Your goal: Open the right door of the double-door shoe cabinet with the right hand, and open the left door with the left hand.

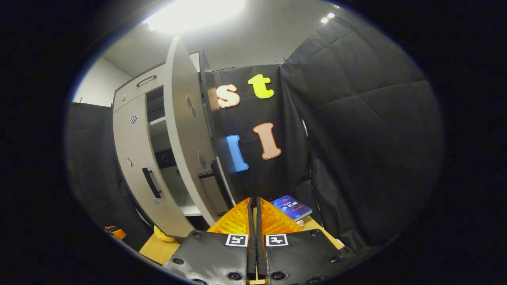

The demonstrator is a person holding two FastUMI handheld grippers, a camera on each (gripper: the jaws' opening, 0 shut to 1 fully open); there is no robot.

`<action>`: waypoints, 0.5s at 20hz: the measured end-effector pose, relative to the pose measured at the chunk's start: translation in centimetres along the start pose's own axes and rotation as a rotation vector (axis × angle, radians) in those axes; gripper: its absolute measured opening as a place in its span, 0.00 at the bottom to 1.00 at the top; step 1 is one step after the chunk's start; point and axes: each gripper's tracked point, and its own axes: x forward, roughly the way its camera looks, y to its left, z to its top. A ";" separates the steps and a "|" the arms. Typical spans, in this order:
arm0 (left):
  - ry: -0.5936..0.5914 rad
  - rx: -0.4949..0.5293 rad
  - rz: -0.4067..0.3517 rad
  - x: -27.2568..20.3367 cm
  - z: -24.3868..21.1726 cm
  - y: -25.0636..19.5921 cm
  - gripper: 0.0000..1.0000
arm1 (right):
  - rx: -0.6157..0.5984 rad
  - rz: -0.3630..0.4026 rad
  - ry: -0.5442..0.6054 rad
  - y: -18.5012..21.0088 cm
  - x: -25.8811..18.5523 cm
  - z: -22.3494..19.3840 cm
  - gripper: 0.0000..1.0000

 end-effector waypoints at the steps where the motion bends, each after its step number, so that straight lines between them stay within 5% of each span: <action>1: -0.010 -0.014 -0.015 1.0 0.8 -0.3 0.96 | -0.007 -0.035 -0.006 -1.1 -0.5 0.4 0.02; 6: -0.071 -0.021 -0.019 6.3 4.8 -1.9 0.96 | -0.035 -0.185 -0.048 -6.5 -1.1 2.6 0.00; 7: -0.076 -0.016 -0.013 7.3 5.4 -2.3 0.96 | -0.034 -0.201 -0.051 -7.3 -0.3 2.6 0.15; 8: -0.086 -0.011 -0.010 8.3 6.2 -3.0 0.96 | -0.038 -0.209 -0.058 -7.8 0.4 3.0 0.16; 10: -0.110 0.005 -0.019 10.3 8.2 -4.5 0.96 | -0.039 -0.222 -0.051 -9.3 2.7 2.7 0.60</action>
